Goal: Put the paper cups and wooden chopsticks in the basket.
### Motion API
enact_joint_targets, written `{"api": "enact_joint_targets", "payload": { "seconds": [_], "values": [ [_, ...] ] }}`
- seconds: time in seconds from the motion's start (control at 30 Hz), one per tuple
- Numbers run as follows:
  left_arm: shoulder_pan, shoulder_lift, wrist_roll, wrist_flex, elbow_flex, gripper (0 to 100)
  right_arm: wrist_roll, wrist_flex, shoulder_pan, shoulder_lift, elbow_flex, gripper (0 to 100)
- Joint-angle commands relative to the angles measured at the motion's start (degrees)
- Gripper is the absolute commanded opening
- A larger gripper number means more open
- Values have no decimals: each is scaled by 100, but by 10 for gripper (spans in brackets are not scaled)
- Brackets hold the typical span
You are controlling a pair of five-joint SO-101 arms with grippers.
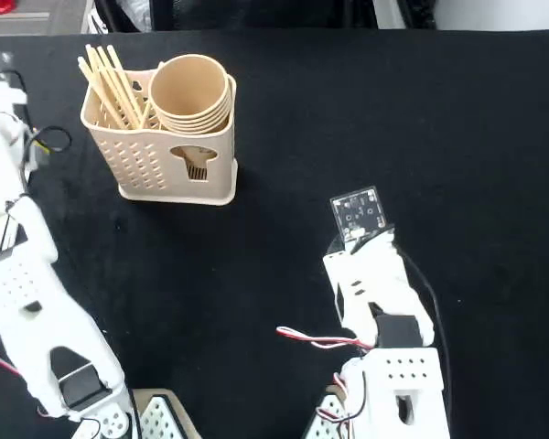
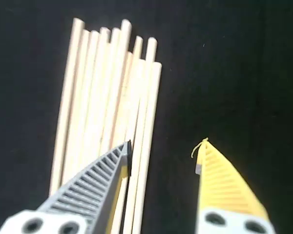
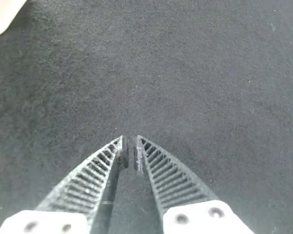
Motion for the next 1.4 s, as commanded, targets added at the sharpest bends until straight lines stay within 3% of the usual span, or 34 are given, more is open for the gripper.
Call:
{"api": "enact_joint_targets", "payload": {
  "seconds": [0.0, 0.27, 0.47, 0.73, 1.17, 1.23, 1.37],
  "values": [
    [-48, 932, -53, 35, -1288, 230, 35, -105, -26, -84, -40, 42],
    [-31, 2576, -79, 1143, -3837, 230, 35, -114, -26, -84, -31, 42],
    [-48, 3253, -114, 1679, -4848, 196, 35, -114, -26, -84, -31, 42],
    [-4, 3420, -1178, 2462, -5024, 58, 35, -114, -26, -84, -31, 42],
    [338, 3367, -1116, 3349, -5235, 90, 35, -114, -26, -84, -31, 42],
    [382, 3323, -967, 3341, -5253, 28, 35, -114, -26, -84, -31, 42],
    [356, 2743, -492, 3367, -5253, 28, 35, -114, -26, -84, -31, 42]
  ]
}}
